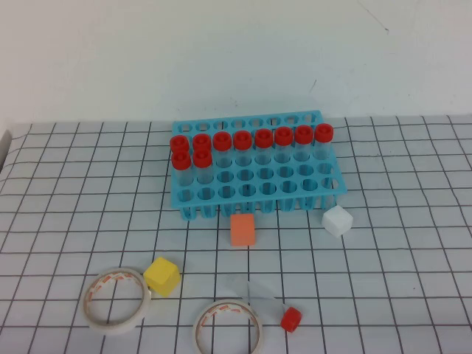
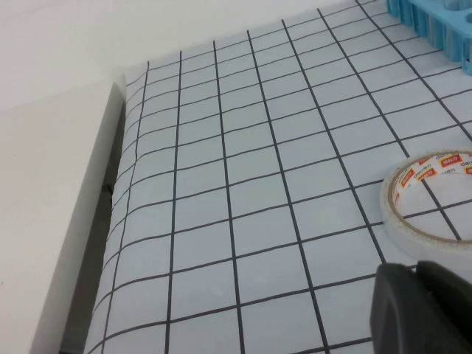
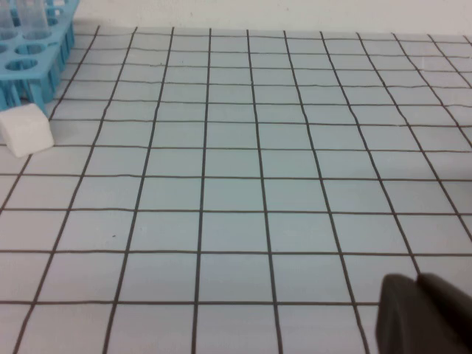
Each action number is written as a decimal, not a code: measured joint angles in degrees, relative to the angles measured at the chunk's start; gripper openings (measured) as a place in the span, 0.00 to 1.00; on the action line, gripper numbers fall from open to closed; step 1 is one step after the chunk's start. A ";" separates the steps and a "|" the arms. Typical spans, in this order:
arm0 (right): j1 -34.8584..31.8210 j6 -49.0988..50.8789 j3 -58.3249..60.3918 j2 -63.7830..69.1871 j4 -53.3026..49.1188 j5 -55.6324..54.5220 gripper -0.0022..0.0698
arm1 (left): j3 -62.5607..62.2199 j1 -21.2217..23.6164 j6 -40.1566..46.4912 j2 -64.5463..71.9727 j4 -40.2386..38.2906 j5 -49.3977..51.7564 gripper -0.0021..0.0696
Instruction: Place the test tubes
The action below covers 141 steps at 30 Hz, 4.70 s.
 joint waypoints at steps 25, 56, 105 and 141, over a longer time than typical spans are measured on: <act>0.00 0.00 0.00 0.00 0.00 0.00 0.03 | 0.00 0.00 0.00 0.00 0.00 0.00 0.03; 0.00 -3.97 0.36 0.00 59.68 -4.19 0.03 | -0.98 0.00 -8.59 0.42 -59.21 -9.28 0.03; 0.00 -18.93 0.36 0.00 59.73 -0.04 0.03 | -92.52 -36.44 76.01 111.63 -7.36 50.57 0.03; 0.11 -20.34 0.36 0.00 59.86 0.13 0.03 | -92.52 -36.44 70.18 114.95 -1.81 43.52 0.42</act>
